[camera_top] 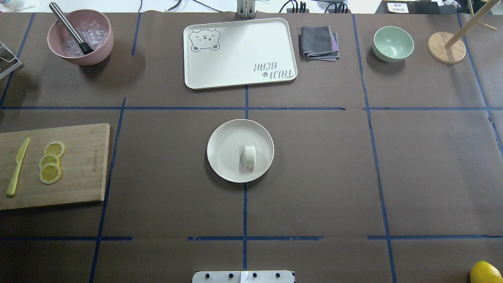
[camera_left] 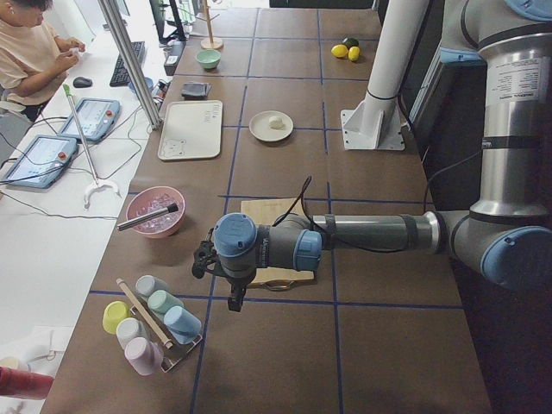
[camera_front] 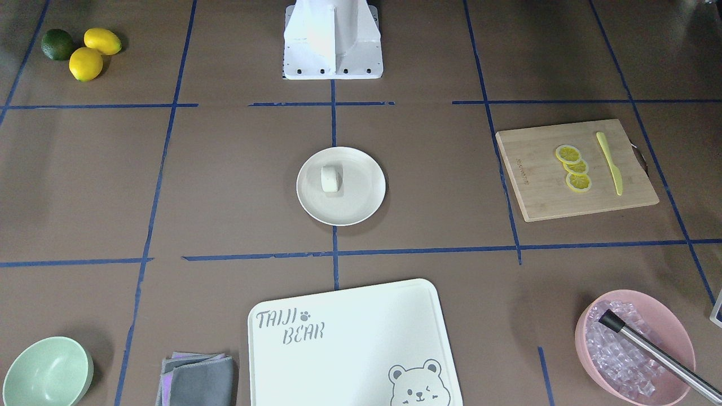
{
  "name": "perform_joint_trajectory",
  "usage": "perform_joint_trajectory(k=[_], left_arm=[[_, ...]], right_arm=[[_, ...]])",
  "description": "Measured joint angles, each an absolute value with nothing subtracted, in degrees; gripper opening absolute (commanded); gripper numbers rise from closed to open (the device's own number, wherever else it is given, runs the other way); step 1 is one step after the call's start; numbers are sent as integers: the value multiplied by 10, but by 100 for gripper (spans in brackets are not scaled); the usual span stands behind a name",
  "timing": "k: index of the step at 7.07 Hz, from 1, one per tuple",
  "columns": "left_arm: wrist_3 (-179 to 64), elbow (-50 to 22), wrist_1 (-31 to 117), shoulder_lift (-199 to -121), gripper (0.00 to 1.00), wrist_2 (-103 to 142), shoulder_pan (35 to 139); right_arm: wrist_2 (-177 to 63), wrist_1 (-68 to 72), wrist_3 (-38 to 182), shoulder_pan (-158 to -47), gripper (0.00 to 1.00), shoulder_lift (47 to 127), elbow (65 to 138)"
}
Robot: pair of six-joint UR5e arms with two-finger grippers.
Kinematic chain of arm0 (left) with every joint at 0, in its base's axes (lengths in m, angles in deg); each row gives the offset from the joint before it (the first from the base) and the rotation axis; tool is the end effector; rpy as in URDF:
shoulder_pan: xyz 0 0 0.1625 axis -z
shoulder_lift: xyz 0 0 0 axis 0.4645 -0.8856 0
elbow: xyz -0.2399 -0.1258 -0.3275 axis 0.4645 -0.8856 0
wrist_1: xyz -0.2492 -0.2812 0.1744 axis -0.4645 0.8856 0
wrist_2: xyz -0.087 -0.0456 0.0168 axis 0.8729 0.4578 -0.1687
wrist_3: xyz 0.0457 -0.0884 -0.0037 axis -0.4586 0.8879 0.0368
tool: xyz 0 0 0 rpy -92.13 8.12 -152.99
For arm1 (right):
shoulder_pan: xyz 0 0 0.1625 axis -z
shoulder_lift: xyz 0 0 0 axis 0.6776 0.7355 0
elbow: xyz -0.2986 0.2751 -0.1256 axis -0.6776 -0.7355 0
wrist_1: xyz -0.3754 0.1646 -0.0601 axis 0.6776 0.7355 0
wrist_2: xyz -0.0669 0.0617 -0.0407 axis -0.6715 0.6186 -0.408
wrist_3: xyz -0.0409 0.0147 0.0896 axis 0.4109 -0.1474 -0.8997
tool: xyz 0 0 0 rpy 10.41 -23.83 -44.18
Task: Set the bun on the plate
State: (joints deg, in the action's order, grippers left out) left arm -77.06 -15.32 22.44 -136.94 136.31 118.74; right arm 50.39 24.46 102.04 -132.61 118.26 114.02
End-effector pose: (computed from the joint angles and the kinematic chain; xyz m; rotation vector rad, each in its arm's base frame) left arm -0.0674 -0.4696 0.6541 0.1163 0.8407 0.0956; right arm 0.0681 -0.4027 0.6317 0.0061 -0.7136 -0.1970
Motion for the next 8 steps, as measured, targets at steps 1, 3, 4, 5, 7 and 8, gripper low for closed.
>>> perform_joint_trajectory(k=[1,3,4,5,7,8], left_arm=[[-771,-153,222,-1370,100,1353,1187],[-772,-152,222,-1363,100,1339,1187],[-771,-153,225,-1352,100,1340,1186],[-772,-154,226,-1345,100,1341,1186],[-768,-153,228,-1342,100,1340,1186],[-768,-153,227,-1342,100,1338,1186]], right_arm=[[504,245,1021,-1327,100,1183,1140],[504,245,1020,-1326,100,1184,1140],[504,245,1021,-1326,100,1184,1140],[504,245,1021,-1326,100,1184,1140],[504,245,1021,-1326,100,1184,1140],[504,245,1021,-1326,100,1184,1139]])
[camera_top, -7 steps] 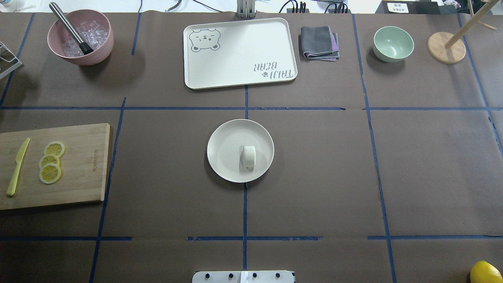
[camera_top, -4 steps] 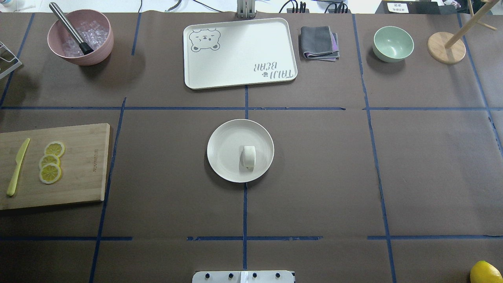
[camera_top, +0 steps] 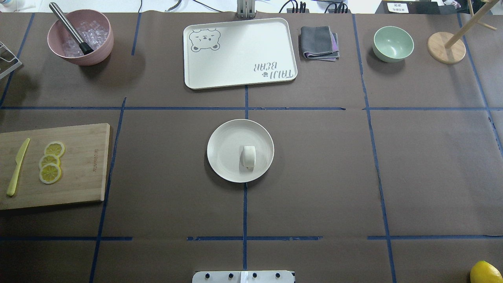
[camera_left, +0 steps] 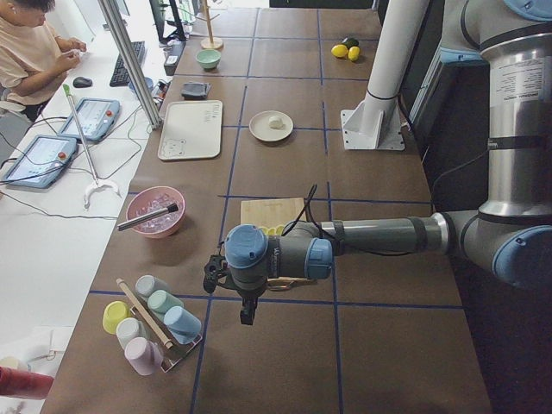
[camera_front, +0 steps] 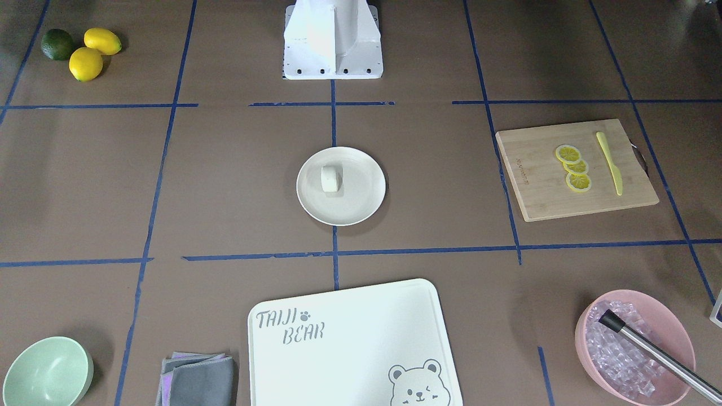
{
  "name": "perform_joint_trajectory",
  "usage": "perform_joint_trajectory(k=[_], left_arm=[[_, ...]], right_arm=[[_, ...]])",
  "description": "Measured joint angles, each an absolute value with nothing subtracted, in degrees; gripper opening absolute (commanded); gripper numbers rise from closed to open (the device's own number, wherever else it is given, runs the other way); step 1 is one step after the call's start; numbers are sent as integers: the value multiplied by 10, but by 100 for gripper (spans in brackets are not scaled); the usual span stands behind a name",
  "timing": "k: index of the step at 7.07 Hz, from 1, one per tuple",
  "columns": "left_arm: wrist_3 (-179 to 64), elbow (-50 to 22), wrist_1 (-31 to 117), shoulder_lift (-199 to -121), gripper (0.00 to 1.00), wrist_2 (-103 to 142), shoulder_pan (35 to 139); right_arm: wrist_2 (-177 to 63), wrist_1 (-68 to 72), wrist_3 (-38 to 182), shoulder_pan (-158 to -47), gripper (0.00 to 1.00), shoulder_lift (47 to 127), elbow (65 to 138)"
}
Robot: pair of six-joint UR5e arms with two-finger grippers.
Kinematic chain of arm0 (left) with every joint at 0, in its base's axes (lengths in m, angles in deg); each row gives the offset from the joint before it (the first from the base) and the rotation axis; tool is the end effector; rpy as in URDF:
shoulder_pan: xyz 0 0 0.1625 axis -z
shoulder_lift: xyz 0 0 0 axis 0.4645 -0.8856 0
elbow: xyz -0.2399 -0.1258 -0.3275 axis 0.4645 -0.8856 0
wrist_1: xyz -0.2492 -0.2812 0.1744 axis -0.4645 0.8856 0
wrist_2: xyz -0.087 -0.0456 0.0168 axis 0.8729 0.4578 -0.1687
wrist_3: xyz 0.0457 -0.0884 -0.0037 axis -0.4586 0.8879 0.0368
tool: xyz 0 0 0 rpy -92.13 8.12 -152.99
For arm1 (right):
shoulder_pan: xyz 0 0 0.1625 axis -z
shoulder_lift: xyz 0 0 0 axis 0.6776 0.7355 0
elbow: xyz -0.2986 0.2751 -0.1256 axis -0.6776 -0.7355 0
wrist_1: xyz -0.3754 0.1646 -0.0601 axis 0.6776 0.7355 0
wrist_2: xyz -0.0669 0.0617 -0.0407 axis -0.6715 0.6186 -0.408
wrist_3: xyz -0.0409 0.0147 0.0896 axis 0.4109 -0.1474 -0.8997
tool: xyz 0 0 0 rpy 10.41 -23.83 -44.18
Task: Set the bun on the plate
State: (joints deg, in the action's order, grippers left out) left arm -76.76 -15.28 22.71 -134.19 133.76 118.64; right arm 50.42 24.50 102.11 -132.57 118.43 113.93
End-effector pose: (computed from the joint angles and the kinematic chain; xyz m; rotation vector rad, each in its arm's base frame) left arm -0.0692 -0.4459 0.6792 0.0701 0.7988 0.0734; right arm 0.0678 -0.4012 0.6336 0.0013 -0.7146 -0.1969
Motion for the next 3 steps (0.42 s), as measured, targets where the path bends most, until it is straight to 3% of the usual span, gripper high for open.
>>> perform_joint_trajectory(k=[3], left_arm=[[-769,-152,225,-1342,100,1316,1186]], right_arm=[[507,245,1022,-1326,100,1184,1137]])
